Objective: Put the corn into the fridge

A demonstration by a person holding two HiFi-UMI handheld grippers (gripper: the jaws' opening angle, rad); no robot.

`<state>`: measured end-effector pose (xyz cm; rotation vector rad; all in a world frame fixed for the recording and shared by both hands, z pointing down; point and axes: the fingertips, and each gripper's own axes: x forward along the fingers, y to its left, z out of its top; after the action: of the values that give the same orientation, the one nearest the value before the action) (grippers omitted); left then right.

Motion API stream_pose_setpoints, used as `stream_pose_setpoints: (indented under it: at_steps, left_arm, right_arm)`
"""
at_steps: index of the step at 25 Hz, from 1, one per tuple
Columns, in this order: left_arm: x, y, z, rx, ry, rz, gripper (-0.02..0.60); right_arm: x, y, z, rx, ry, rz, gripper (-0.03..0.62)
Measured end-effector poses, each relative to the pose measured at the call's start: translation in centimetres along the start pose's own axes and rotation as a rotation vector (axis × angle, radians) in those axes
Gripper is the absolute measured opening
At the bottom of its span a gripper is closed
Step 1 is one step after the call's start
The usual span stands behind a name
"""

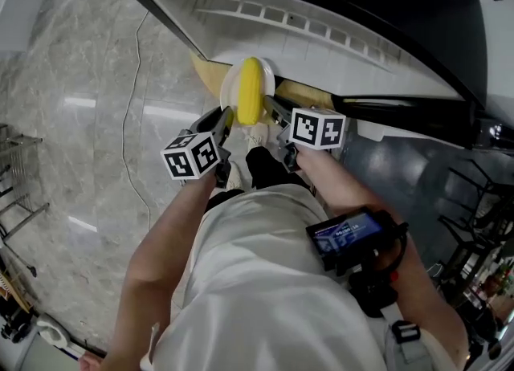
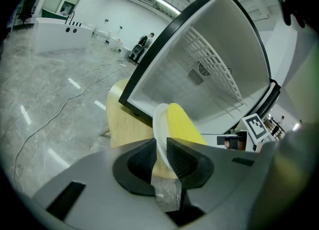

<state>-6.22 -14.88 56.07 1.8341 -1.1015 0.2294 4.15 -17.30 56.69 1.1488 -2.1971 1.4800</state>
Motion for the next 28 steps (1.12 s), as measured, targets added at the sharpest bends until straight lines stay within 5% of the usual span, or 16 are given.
stream_pose_setpoints:
  at_steps: [28]
  left_arm:
    - [6.0,-0.5,4.8,0.007,-0.067,0.034,0.063]
  right_arm:
    - [1.6,-3.7,5.6,0.03,-0.061,-0.05,0.061]
